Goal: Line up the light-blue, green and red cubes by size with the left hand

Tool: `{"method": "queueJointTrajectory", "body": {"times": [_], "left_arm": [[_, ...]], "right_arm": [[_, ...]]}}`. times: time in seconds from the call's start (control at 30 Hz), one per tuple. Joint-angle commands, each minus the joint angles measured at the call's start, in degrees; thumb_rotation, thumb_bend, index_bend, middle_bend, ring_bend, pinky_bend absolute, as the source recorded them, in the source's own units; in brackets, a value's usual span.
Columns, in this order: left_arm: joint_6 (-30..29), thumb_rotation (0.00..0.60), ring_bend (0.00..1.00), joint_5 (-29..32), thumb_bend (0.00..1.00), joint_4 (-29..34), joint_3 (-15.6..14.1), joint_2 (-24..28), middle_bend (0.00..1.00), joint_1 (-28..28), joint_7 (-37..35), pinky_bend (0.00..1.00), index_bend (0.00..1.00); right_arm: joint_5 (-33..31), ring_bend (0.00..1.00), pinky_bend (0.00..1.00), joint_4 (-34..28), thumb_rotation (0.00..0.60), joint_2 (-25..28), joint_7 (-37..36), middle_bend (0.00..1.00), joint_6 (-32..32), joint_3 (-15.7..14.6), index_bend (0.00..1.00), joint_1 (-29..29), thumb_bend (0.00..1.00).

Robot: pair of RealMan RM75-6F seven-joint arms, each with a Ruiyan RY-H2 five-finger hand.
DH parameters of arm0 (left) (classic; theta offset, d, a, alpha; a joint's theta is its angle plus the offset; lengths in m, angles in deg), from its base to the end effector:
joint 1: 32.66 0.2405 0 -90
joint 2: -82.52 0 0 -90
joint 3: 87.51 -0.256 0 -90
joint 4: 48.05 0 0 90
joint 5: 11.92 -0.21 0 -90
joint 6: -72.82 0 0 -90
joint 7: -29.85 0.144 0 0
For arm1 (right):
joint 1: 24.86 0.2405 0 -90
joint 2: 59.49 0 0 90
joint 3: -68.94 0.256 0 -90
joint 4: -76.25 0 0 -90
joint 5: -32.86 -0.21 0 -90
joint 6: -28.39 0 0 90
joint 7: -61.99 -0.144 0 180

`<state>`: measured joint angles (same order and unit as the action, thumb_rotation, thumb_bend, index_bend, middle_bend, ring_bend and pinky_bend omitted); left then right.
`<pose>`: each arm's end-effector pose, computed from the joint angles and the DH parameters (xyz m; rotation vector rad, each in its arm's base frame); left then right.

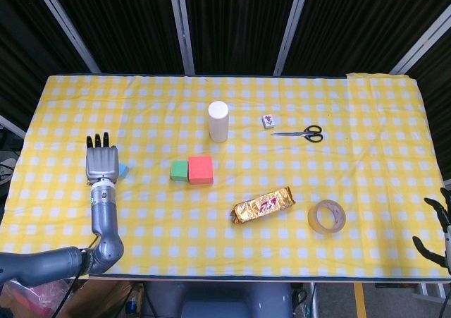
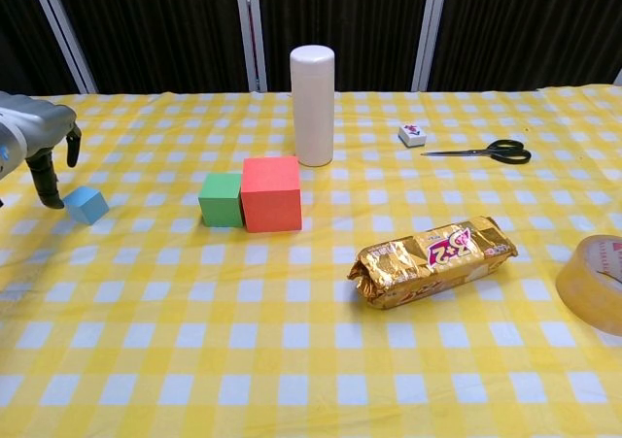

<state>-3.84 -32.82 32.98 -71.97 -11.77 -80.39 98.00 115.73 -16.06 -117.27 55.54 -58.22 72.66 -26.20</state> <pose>-0.1947 0.3733 0.0110 -1.4424 -0.7672 -0.1801 -0.3394 -0.1487 0.2047 1.2461 -0.9460 0.8340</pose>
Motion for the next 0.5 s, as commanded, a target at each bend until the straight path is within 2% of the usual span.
{"method": "queueJointTrajectory", "body": {"times": [0.03,0.3,0.5], "left_arm": [[1.1,0.6,0.0,0.2,0.15,-1.5,-0.5,-0.7,0.0,0.1,-0.1,0.0,0.34],[4.0,0.6,0.0,-0.5,0.15,-6.4,-0.9,-3.7,0.0,-0.5,-1.3,0.0,0.27],[5.2,0.6,0.0,-1.1,0.15,-8.7,-0.7,-6.0,0.0,-1.7,-0.9,0.0,0.3]], "right_arm": [[-0.1,0.02,0.0,0.0,0.6,0.0,0.1,0.0,0.1,0.0,0.19,0.0,0.32],[-0.6,0.02,0.0,0.1,0.6,0.0,-0.1,0.0,0.2,0.1,0.19,-0.1,0.32],[-0.7,0.02,0.0,0.2,0.6,0.2,-0.7,0.0,-0.1,0.2,0.19,-0.4,0.32]]}}
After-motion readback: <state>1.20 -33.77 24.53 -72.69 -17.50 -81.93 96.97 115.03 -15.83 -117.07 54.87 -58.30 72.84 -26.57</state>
